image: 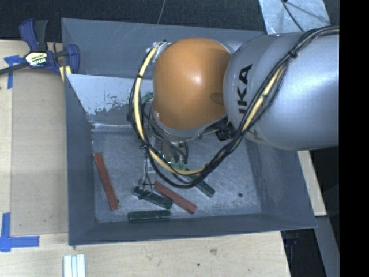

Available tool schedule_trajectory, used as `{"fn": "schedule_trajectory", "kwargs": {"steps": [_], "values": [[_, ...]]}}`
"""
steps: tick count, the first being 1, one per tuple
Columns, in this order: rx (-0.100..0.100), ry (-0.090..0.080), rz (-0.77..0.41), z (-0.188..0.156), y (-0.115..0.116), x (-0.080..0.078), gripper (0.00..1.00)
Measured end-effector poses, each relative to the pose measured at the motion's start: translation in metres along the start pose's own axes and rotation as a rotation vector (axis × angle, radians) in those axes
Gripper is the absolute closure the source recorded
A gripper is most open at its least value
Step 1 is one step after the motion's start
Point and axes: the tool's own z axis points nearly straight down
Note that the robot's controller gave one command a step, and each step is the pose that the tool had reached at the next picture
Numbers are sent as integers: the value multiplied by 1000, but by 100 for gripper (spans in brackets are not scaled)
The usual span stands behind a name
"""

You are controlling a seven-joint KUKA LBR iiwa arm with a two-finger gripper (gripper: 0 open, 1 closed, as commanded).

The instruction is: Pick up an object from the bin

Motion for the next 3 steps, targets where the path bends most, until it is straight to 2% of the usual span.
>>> {"fn": "schedule_trajectory", "kwargs": {"steps": [1,2,3], "values": [[-2,-7,3,-4,-1,-2,0],[-4,-13,-10,48,-6,-1,0],[0,-8,-272,113,-84,-12,0]]}}
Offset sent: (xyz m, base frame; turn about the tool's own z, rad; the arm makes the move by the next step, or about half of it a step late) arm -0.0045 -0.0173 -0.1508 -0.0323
